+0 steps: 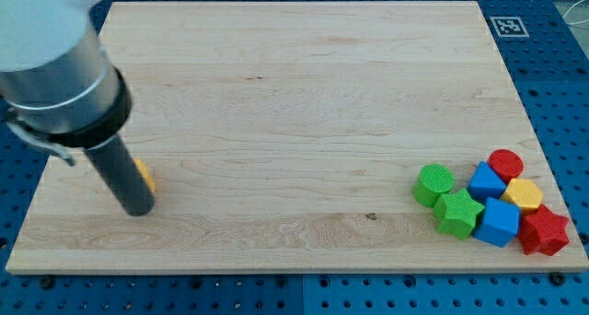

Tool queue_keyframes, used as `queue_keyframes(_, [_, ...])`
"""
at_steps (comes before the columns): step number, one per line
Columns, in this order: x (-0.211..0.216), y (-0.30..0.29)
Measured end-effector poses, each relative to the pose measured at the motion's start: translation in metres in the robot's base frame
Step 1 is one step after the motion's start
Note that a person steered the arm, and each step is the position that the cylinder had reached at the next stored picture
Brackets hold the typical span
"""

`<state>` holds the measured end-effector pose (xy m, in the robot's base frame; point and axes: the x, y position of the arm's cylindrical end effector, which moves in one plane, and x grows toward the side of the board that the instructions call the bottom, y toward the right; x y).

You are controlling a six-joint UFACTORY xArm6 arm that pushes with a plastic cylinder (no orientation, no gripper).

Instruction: Push the yellow heart slightly right

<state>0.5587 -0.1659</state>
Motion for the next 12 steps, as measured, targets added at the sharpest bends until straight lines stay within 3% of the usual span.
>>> queue_keyframes(1, [0.000,0.006])
queue_keyframes(4, [-0.002,-0.058])
queue_keyframes(5, [-0.012,-0.048])
queue_keyframes(8, [-0.017,0.079])
queue_keyframes(9, [-0.017,0.087])
queue_keyframes(12, [-0.017,0.033])
